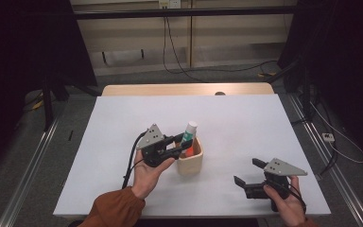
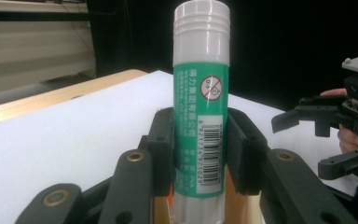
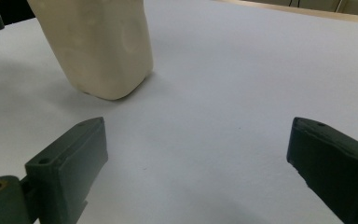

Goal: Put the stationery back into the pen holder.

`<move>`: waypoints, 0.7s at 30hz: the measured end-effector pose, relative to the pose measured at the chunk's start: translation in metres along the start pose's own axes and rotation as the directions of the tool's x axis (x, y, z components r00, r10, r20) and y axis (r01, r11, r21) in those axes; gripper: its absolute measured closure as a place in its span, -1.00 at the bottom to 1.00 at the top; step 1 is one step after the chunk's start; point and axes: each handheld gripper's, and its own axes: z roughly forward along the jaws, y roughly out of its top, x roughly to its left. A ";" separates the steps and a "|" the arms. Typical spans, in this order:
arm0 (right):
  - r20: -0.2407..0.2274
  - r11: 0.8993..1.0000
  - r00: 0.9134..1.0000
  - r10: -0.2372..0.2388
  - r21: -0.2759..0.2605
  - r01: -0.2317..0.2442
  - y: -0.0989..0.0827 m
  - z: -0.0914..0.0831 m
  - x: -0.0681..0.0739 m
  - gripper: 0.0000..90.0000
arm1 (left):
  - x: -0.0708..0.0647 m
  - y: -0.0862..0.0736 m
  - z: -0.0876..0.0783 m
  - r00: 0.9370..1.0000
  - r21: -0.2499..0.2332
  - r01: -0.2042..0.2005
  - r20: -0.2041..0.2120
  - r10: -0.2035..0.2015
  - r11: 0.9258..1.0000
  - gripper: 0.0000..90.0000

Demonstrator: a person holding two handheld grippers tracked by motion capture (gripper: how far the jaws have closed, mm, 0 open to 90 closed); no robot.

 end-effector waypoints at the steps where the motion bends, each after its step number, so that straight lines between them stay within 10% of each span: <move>1: 0.000 1.000 1.000 0.000 0.000 0.000 0.000 0.000 0.000 -0.89 | 0.000 -0.002 0.000 1.000 0.004 -0.002 0.005 0.002 1.000 0.46; 21: -0.006 1.000 1.000 0.002 0.005 -0.002 0.000 0.001 0.000 -0.89 | 0.001 -0.012 -0.003 0.997 -0.005 -0.054 -0.050 0.053 0.999 0.43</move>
